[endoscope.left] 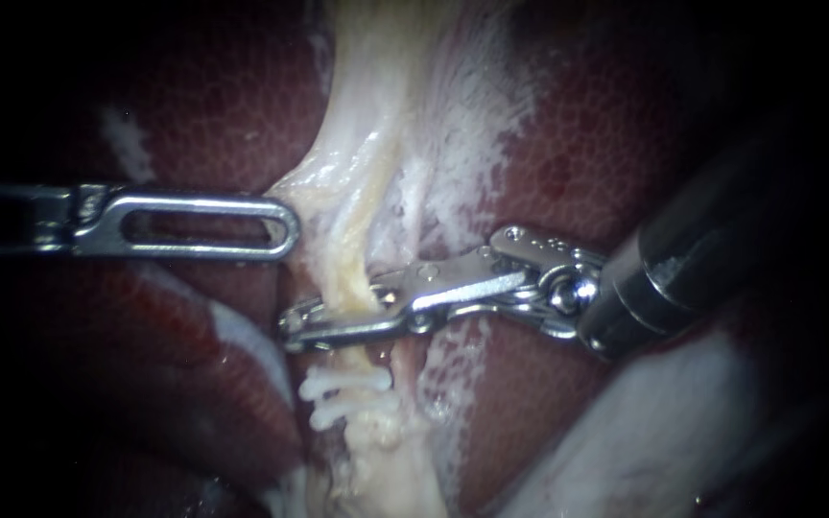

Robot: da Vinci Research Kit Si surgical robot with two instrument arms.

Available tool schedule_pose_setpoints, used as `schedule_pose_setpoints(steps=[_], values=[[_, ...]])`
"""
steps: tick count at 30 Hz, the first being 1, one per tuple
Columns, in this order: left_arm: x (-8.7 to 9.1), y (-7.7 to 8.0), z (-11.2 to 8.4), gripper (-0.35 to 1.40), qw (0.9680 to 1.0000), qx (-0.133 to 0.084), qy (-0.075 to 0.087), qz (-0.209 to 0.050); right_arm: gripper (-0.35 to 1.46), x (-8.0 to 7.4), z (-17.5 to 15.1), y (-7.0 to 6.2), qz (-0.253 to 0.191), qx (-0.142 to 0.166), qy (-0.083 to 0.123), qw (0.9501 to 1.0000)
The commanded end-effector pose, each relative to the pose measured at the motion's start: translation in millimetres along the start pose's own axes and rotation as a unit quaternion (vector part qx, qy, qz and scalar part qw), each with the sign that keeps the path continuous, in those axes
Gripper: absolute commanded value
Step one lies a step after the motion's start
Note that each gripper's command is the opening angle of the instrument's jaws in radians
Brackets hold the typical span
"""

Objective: Going back third clip left tube

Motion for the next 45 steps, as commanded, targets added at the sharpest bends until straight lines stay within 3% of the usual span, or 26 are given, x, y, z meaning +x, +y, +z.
schedule_pose_setpoints(steps=[1, 11, 12, 15, 17, 19, 23, 30, 33, 45], values=[[0.0, 0.0, 0.0, -0.35, 1.0, 0.0, 0.0, 0.0, -0.35, 0.0, 0.0, 0.0, 0.0, 0.0, 0.0, 1.0], [0.0, 0.0, 0.0, -0.35, 1.0, 0.0, 0.0, 0.0, -0.35, 0.1, 0.0, 0.0, 0.0, -0.003, 0.002, 1.0], [0.0, 0.0, 0.0, -0.35, 1.0, 0.0, 0.0, 0.0, -0.29, 0.2, 0.1, 0.0, -0.014, -0.003, 0.001, 0.9999], [0.0, 0.0, 0.0, -0.35, 1.0, 0.0, 0.0, 0.0, 0.28, 0.5, 0.6, 0.3, -0.067, -0.006, -0.002, 0.9977], [0.0, 0.0, 0.0, -0.35, 1.0, 0.0, 0.0, 0.0, 0.46, 0.5, 1.1, 0.4, -0.083, -0.004, 0.008, 0.9965], [0.0, 0.0, 0.0, -0.35, 1.0, 0.0, 0.0, 0.0, 0.52, 0.5, 1.4, 0.5, -0.101, -0.003, 0.012, 0.9948], [0.0, 0.0, 0.0, -0.35, 1.0, 0.0, 0.0, 0.0, 0.55, 0.6, 1.6, 0.6, -0.139, -0.003, 0.011, 0.9902], [0.0, 0.0, 0.0, -0.35, 1.0, 0.0, 0.0, 0.0, 0.6, 1.0, 2.0, 0.9, -0.219, -0.012, 0.005, 0.9755], [0.0, 0.0, -0.1, -0.35, 1.0, 0.0, 0.0, 0.0, 0.6, 0.9, 1.9, 0.9, -0.234, -0.012, 0.004, 0.9722], [0.0, 0.1, -0.3, -0.35, 1.0, 0.001, 0.0, 0.0, 0.6, 0.2, -2.3, 0.2, -0.234, -0.032, 0.008, 0.9717]])
